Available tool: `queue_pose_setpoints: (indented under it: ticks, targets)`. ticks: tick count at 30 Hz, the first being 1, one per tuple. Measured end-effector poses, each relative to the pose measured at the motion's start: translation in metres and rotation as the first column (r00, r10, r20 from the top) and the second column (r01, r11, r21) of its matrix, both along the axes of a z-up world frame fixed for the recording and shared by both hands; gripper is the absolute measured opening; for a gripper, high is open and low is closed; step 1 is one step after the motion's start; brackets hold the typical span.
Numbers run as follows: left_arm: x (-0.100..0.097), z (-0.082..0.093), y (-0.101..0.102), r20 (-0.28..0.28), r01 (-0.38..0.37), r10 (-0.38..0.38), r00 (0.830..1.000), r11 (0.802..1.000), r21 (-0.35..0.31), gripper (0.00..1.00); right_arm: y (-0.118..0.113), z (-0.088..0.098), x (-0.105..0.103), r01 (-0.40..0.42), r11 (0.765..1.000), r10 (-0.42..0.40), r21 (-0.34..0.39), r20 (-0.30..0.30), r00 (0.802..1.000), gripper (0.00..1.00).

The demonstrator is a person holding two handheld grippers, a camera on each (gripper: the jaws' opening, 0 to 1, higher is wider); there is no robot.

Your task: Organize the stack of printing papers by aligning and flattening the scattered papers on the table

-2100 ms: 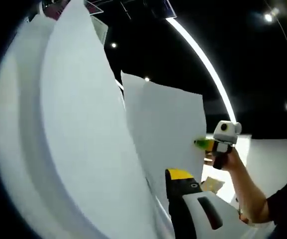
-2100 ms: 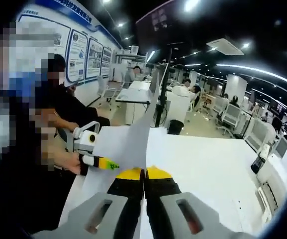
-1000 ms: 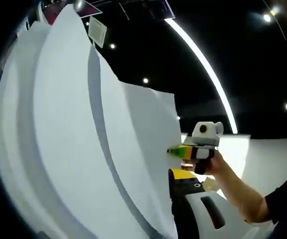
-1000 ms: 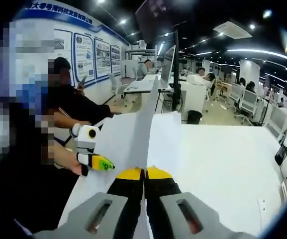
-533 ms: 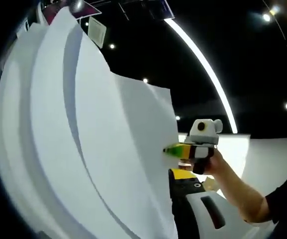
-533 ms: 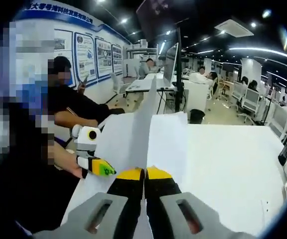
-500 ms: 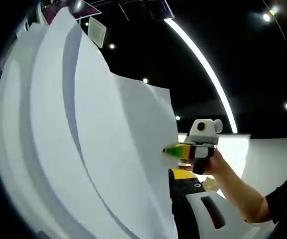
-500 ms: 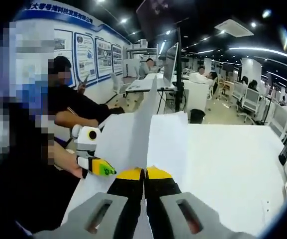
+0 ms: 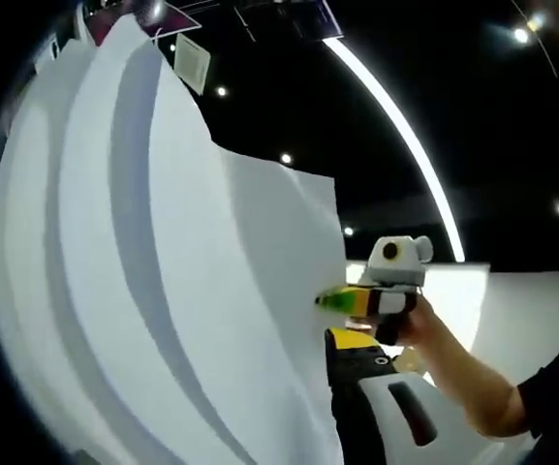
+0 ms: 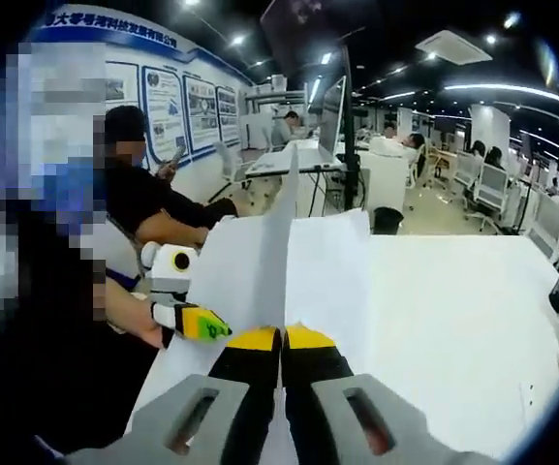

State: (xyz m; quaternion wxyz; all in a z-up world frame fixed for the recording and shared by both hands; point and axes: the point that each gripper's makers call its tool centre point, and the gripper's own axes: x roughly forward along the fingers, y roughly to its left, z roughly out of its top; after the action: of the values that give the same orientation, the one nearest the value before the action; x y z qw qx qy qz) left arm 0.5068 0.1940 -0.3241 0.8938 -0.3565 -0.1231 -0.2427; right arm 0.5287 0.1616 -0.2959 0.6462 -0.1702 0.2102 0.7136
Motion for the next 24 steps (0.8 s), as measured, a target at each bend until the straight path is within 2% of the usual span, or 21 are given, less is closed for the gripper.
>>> queue_pose_setpoints:
  ticks: [4,16,21,24]
  targets:
    - [0.0001,0.0001,-0.0016,0.0,0.005,-0.005,1.0,1.0,0.005,0.25,-0.0017,0.0008,-0.002,-0.002,1.0,0.002,-0.001,-0.011,1.0,0.0]
    - [0.0009,-0.0036,0.0038,-0.008,-0.039,0.04,0.999,0.999,0.036,0.09,0.0002,0.0024,-0.0029,0.001,1.0,-0.001,0.006,-0.001,1.0,0.0]
    - [0.0009,-0.0033,0.0064,-0.003,-0.053,0.053,0.999,0.998,0.038,0.07,0.0013,0.0032,-0.0033,0.004,1.0,-0.004,0.01,-0.002,1.0,0.0]
    - [0.0004,-0.0027,0.0069,0.0,-0.055,0.055,0.999,0.998,0.036,0.07,0.0015,0.001,-0.0028,0.006,1.0,-0.006,0.003,0.024,1.0,0.04]
